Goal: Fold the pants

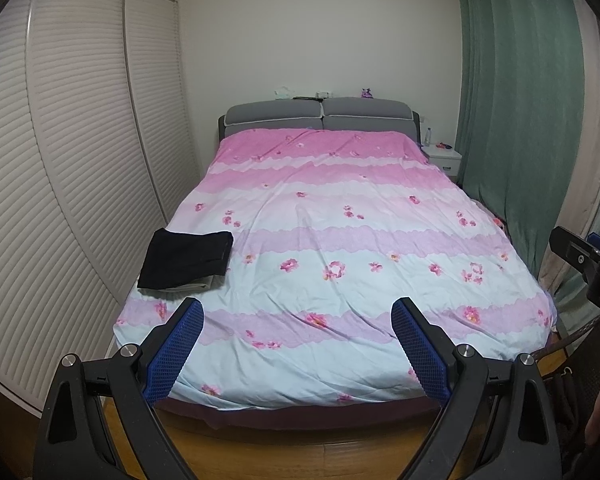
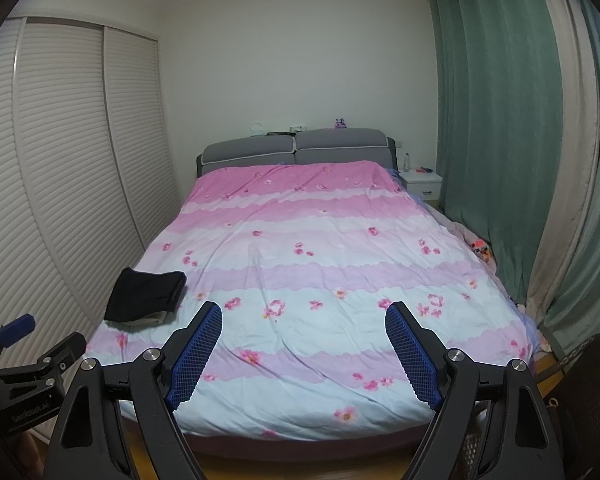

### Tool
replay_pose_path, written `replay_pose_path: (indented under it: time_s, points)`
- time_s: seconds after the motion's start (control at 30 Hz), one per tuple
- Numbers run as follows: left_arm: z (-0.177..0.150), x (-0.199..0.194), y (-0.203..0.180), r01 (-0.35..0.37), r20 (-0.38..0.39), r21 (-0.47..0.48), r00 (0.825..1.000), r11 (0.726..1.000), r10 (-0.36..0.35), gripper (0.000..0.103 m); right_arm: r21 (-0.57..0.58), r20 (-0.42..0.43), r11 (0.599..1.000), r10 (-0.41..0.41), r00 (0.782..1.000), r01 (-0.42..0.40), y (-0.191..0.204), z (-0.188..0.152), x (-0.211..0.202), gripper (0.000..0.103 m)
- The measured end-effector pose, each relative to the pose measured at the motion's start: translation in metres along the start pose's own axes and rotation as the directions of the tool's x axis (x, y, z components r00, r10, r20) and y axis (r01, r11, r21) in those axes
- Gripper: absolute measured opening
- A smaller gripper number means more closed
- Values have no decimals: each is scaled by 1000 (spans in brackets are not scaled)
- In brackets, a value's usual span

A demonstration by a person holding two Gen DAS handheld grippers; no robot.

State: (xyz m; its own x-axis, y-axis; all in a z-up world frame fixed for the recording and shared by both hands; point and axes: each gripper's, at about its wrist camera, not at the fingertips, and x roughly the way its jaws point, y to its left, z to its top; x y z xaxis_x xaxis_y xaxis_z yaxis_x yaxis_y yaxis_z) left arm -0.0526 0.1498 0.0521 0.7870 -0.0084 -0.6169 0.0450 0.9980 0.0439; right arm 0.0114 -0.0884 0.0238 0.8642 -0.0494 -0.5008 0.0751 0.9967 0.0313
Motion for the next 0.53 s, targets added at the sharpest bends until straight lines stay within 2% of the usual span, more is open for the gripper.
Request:
replay_pose_path:
  time_s: [0.53]
  points:
    - [-3, 10, -2, 5, -19, 10, 1000, 1000, -5, 96, 7, -9, 1000, -7, 1000, 7, 2, -3, 0, 84]
